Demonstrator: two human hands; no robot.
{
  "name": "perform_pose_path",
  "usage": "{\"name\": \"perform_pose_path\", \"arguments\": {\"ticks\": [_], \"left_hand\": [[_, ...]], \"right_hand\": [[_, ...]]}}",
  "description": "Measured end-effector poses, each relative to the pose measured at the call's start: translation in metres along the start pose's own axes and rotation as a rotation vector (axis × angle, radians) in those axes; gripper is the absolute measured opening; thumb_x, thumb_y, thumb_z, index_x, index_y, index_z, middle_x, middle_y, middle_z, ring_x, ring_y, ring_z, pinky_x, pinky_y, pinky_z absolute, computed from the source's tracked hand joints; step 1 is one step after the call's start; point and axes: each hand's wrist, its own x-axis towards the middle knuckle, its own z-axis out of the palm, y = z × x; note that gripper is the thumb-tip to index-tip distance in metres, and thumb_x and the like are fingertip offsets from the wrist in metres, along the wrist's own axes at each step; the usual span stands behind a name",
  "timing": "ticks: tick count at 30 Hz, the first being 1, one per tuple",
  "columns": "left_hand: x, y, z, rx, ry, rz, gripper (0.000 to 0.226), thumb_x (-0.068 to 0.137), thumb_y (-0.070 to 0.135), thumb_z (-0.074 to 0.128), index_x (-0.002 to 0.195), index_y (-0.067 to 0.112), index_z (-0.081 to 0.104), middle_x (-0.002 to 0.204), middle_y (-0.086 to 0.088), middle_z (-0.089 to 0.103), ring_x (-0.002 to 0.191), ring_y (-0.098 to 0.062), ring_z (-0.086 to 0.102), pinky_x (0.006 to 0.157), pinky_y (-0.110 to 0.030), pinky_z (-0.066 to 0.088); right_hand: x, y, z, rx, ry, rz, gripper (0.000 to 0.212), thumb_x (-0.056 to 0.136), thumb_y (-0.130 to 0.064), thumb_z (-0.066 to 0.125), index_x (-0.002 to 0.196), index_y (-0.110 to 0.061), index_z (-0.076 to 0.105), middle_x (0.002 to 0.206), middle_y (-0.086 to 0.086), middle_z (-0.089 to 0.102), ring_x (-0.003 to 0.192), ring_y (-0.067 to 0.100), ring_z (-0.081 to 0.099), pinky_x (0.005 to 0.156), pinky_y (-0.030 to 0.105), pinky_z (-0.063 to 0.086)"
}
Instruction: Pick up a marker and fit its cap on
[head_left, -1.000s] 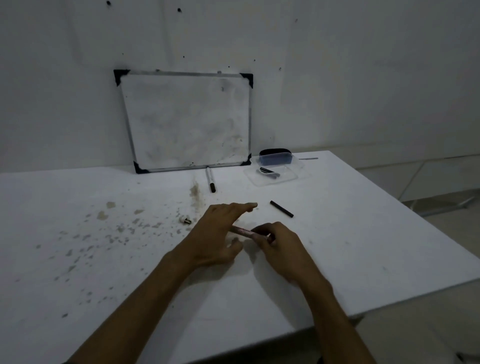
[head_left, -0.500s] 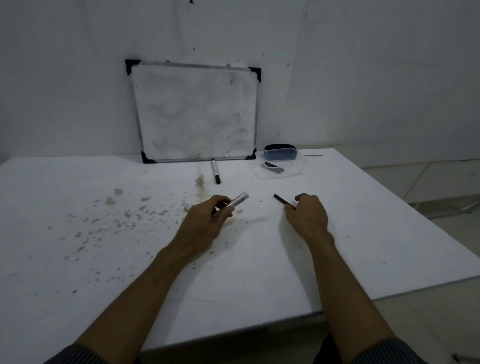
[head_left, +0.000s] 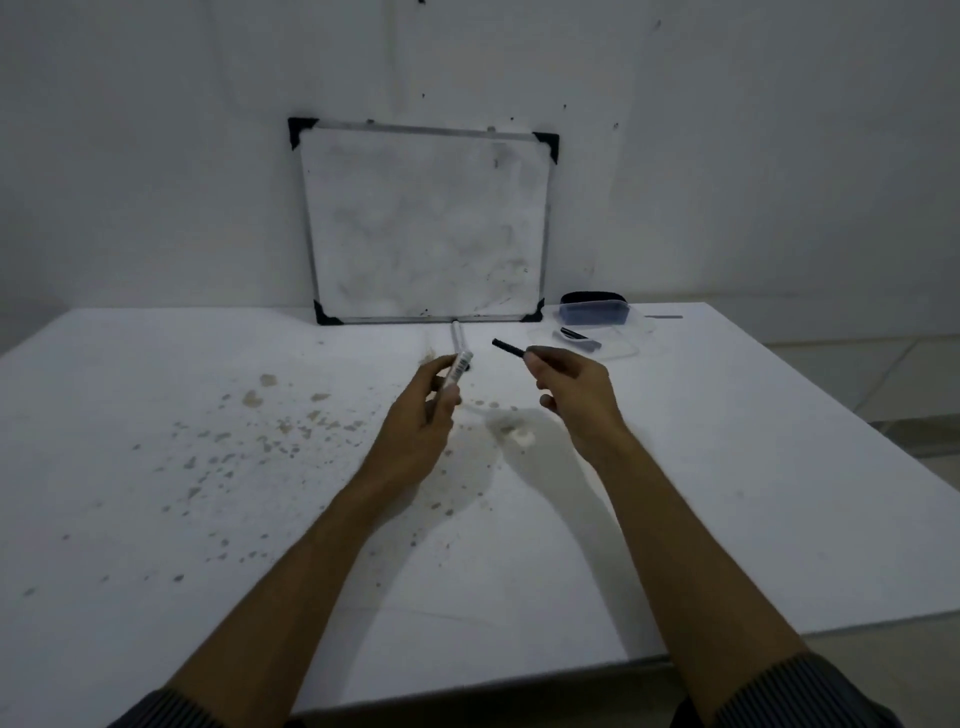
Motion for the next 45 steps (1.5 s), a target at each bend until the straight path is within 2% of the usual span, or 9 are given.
{"name": "perform_pose_path", "arguments": {"ticks": [4, 7, 12, 23, 31, 34, 37, 42, 45], "left_hand": [[0.004, 0.002, -0.011, -0.076, -0.046, -0.076, 0.030, 0.110, 0.019, 0.050, 0.135, 0.034, 0.055, 0.109, 0.004, 0.070, 0.064, -0.009, 0.062, 0.049, -0.025, 0.049], [0.005, 0.003, -0.017, -0.157, -0.094, -0.150, 0.034, 0.108, 0.014, 0.055, 0.132, 0.037, 0.063, 0.104, 0.000, 0.073, 0.061, -0.012, 0.059, 0.046, -0.026, 0.046], [-0.002, 0.002, -0.014, -0.106, -0.150, -0.154, 0.032, 0.101, 0.045, 0.063, 0.130, 0.036, 0.072, 0.080, 0.013, 0.070, 0.056, -0.010, 0.055, 0.048, -0.024, 0.045], [-0.004, 0.001, -0.012, -0.035, -0.257, -0.080, 0.030, 0.099, 0.049, 0.065, 0.128, 0.051, 0.069, 0.099, 0.007, 0.079, 0.059, -0.014, 0.069, 0.043, -0.023, 0.049], [-0.004, 0.001, -0.012, -0.106, -0.294, -0.148, 0.024, 0.099, 0.048, 0.063, 0.121, 0.048, 0.072, 0.096, 0.003, 0.077, 0.061, -0.022, 0.073, 0.040, -0.027, 0.052], [-0.004, -0.001, -0.011, -0.140, -0.298, -0.188, 0.025, 0.106, 0.036, 0.057, 0.126, 0.030, 0.071, 0.092, 0.002, 0.076, 0.061, -0.026, 0.073, 0.038, -0.028, 0.052], [-0.003, 0.000, -0.012, -0.179, -0.280, -0.211, 0.022, 0.108, 0.035, 0.054, 0.119, 0.029, 0.072, 0.087, 0.003, 0.074, 0.061, -0.027, 0.073, 0.040, -0.028, 0.052], [0.000, 0.011, -0.018, -0.312, -0.282, -0.228, 0.024, 0.105, 0.036, 0.058, 0.122, 0.029, 0.073, 0.085, 0.001, 0.070, 0.058, -0.024, 0.069, 0.043, -0.029, 0.051], [0.000, 0.020, -0.028, -0.292, -0.312, -0.240, 0.028, 0.105, 0.036, 0.057, 0.126, 0.023, 0.072, 0.087, 0.000, 0.070, 0.061, -0.026, 0.069, 0.044, -0.028, 0.051]], "right_hand": [[-0.004, 0.023, 0.025, 0.316, 0.034, 0.098, 0.035, 0.086, -0.031, 0.083, 0.115, -0.012, 0.079, 0.087, -0.009, 0.074, 0.079, 0.008, 0.062, 0.072, 0.024, 0.054], [-0.001, 0.031, 0.022, 0.387, -0.018, 0.138, 0.030, 0.085, -0.034, 0.083, 0.108, -0.015, 0.082, 0.090, -0.005, 0.075, 0.079, 0.012, 0.062, 0.074, 0.028, 0.056], [0.004, 0.033, 0.013, 0.530, -0.014, 0.189, 0.038, 0.090, -0.022, 0.079, 0.122, -0.003, 0.072, 0.089, 0.005, 0.077, 0.067, 0.013, 0.059, 0.064, 0.026, 0.055], [-0.003, 0.028, 0.019, 0.255, -0.014, 0.165, 0.027, 0.089, -0.023, 0.081, 0.110, -0.007, 0.079, 0.087, 0.009, 0.074, 0.061, 0.012, 0.053, 0.058, 0.024, 0.051], [-0.010, 0.029, 0.024, 0.083, 0.075, 0.047, 0.015, 0.088, -0.031, 0.081, 0.102, -0.028, 0.078, 0.076, -0.017, 0.078, 0.068, 0.003, 0.070, 0.058, 0.019, 0.057], [-0.016, 0.025, 0.025, 0.041, 0.070, -0.088, 0.013, 0.089, -0.035, 0.079, 0.102, -0.037, 0.077, 0.083, -0.013, 0.079, 0.067, 0.001, 0.068, 0.056, 0.020, 0.056], [-0.022, 0.022, 0.028, 0.005, 0.029, -0.262, 0.015, 0.095, -0.034, 0.073, 0.103, -0.046, 0.077, 0.092, -0.007, 0.080, 0.061, 0.003, 0.061, 0.051, 0.024, 0.053], [-0.030, 0.018, 0.037, -0.122, 0.028, -0.364, 0.016, 0.097, -0.034, 0.068, 0.107, -0.045, 0.076, 0.102, -0.017, 0.077, 0.079, 0.006, 0.065, 0.075, 0.044, 0.061], [-0.038, 0.017, 0.043, -0.144, -0.029, -0.372, 0.017, 0.100, -0.032, 0.066, 0.110, -0.039, 0.077, 0.100, -0.017, 0.076, 0.083, 0.009, 0.066, 0.075, 0.044, 0.059]]}}
